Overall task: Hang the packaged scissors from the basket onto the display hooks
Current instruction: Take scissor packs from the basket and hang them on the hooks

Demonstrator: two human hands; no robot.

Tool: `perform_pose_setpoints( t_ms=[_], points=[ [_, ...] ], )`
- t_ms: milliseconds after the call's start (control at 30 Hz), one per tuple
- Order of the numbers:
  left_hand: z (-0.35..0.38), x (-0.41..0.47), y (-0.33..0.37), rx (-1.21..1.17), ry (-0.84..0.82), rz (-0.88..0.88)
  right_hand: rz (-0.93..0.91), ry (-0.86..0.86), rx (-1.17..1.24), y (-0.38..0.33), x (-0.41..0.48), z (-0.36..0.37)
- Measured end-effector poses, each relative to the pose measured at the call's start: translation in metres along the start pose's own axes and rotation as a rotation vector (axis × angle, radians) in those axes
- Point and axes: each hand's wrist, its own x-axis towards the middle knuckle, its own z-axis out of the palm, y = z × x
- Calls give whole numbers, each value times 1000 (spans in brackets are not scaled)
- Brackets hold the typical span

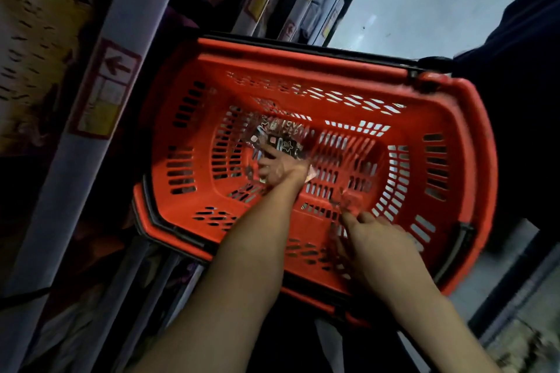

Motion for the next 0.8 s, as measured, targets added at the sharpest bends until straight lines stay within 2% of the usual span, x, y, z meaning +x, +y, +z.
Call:
perform_pose_setpoints(
  t_ms=[167,267,400,633,800],
  points=[
    [-7,-4,2,-81,-23,-10,5,-15,32,1,4,1],
    [-13,5,-9,-194,11,-7,-8,-24,59,1,8,2],
    [-35,1,-24,-361,-30,-67,-9,-20,65,2,10,5],
    [-59,-24,-48,-793,-219,-182,-1,-29,79,0,10,3],
    [-87,-90,-56,-974,-347,-100,4,92,231,2,4,-8]
  ],
)
